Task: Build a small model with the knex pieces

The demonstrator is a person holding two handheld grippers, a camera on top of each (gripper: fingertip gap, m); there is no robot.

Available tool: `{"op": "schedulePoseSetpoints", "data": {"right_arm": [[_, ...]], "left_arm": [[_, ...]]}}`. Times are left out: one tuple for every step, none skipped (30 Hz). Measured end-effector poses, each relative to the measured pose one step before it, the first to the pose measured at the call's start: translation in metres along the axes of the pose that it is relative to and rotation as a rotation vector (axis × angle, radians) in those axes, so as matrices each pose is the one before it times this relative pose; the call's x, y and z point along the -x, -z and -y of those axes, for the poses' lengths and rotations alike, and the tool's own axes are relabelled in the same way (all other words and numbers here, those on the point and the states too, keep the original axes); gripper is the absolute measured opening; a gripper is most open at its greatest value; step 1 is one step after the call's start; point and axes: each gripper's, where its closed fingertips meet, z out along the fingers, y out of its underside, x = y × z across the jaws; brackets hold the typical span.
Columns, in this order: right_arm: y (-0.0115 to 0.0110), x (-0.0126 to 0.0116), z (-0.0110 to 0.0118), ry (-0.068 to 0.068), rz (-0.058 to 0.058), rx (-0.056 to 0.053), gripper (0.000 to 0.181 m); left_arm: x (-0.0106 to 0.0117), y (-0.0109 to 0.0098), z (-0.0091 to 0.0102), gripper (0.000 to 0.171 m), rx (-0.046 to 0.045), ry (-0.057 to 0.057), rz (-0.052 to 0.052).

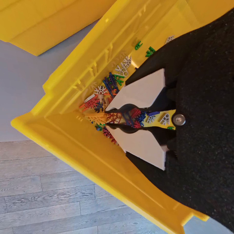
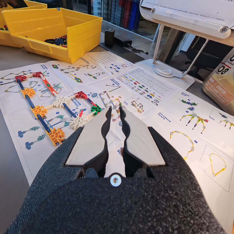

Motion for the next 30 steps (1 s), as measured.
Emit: {"op": "schedulePoseSetpoints", "data": {"right_arm": [[0.00067,0.00022,0.00109,0.0016,0.0006,-0.0036,0.012],[0.00052,0.00041,0.00126,0.0009,0.0013,-0.0045,0.012],[0.00047,0.00047,0.00112,0.0009,0.0023,-0.0042,0.012],[0.00035,0.00084,0.00094,0.0018,0.0032,-0.0029,0.012],[0.00034,0.00092,0.00089,0.0032,0.0035,-0.0023,0.012],[0.00024,0.00118,0.00081,0.004,0.0038,-0.0018,0.012],[0.00024,0.00143,0.00082,0.0046,0.0044,-0.0016,0.012],[0.00025,0.00155,0.00111,0.0056,0.0044,-0.0021,0.012],[0.00045,0.0016,0.0014,0.0068,0.0038,-0.0029,0.012],[0.00042,0.00176,0.00138,0.0066,0.004,-0.0024,0.012],[0.00046,0.0018,0.00123,0.0062,0.0048,-0.0012,0.012],[0.00044,0.00201,0.0009,0.0063,0.0052,0.0001,0.012],[0.0002,0.00189,0.0007,0.0064,0.0044,0.0007,0.012],[0.00006,0.00157,0.00068,0.0065,0.002,-0.0004,0.012],[-0.00013,0.00145,0.00051,0.0059,0.0024,0.0002,0.012],[-0.00016,0.00137,0.00003,0.0043,0.0029,0.0014,0.012],[-0.0004,0.00096,-0.00009,0.0032,0.0018,0.0016,0.012],[-0.00031,0.00065,-0.0003,0.0025,0.0008,0.0019,0.012],[-0.00049,0.00036,-0.00056,0.0006,0.0002,0.0022,0.012],[-0.00071,0.00015,-0.00081,-0.0016,0.0005,0.0033,0.012],[-0.00076,0.00016,-0.00109,-0.0025,0.0006,0.0039,0.012],[-0.00079,0.00004,-0.00118,-0.0022,-0.0003,0.0039,0.012],[-0.00063,0.00002,-0.0012,-0.0011,-0.0009,0.0039,0.012],[-0.00057,-0.00022,-0.00088,-0.0002,-0.0017,0.0027,0.012],[-0.00035,-0.00021,-0.00082,-0.0004,-0.0018,0.0025,0.012],[-0.00046,-0.0005,-0.00067,-0.0013,-0.0022,0.002,0.012],[-0.00035,-0.00052,-0.00061,-0.0025,-0.0026,0.0011,0.012],[-0.00035,-0.00065,-0.00078,-0.0035,-0.0026,0.0013,0.012],[-0.00044,-0.0005,-0.00081,-0.0035,-0.0026,0.002,0.012],[-0.00036,-0.00044,-0.0009,-0.0028,-0.0025,0.0027,0.012]], "left_arm": [[-0.00209,0.00682,0.00299,0.013,-0.02781,0.0058,-0.0151],[-0.00251,0.00743,0.00338,0.013,-0.03043,0.0082,-0.0185],[-0.00206,0.0079,0.00368,0.013,-0.03194,0.0096,-0.0155],[-0.00201,0.00801,0.00361,0.013,-0.03092,0.0108,-0.0154],[-0.00301,0.00769,0.00325,0.013,-0.02833,0.014,-0.0225],[-0.00321,0.00678,0.00213,0.013,-0.02124,0.0143,-0.0229],[-0.00182,0.00556,0.00076,0.013,-0.01378,0.008,-0.0116],[-0.00018,0.0046,-0.00026,0.013,-0.00879,-0.0001,0.0007],[-0.00004,0.00332,-0.0017,0.013,-0.00095,-0.0032,0.0013],[-0.00064,0.00237,-0.00359,0.013,0.01009,-0.0021,-0.0028],[-0.00181,0.00113,-0.00614,0.013,0.02679,-0.0037,-0.0096],[-0.0046,-0.00046,-0.01018,0.013,0.05173,-0.0034,-0.0265],[-0.00796,-0.00221,-0.01485,0.014,0.08134,0.0008,-0.0472],[-0.00929,-0.00372,-0.01792,0.015,0.10171,-0.0042,-0.0544],[-0.00539,-0.00445,-0.01705,0.016,0.09823,-0.0148,-0.0265],[0.00125,-0.00373,-0.01153,0.014,0.06956,-0.023,0.0171],[0.00642,-0.00171,-0.00164,0.012,0.01315,-0.0131,0.0488],[0.00607,-0.00005,0.00548,0.007,-0.02823,0.0055,0.0378],[0.00421,0.00021,0.00946,0.007,-0.05143,0.0159,0.0192],[0.00389,-0.00032,0.01074,0.011,-0.05896,0.016,0.0151],[0.00561,-0.00127,0.0098,0.014,-0.05286,0.0136,0.0264],[0.00642,-0.00225,0.00808,0.015,-0.0433,0.0088,0.031],[0.00571,-0.00328,0.00713,0.016,-0.03871,0.0072,0.0269],[0.00452,-0.00399,0.00605,0.016,-0.03397,0.014,0.0189],[0.00223,-0.00469,0.00527,0.017,-0.03024,0.0226,0.0037],[0.0008,-0.00505,0.0052,0.017,-0.03096,0.0284,-0.0071],[0.00104,-0.0051,0.00488,0.018,-0.03067,0.0321,-0.0055],[0.00065,-0.0052,0.0038,0.019,-0.02534,0.033,-0.007],[-0.00082,-0.00562,0.0019,0.019,-0.01377,0.0312,-0.0152],[-0.00099,-0.00608,0.00002,0.021,-0.0022,0.0269,-0.0141]]}}
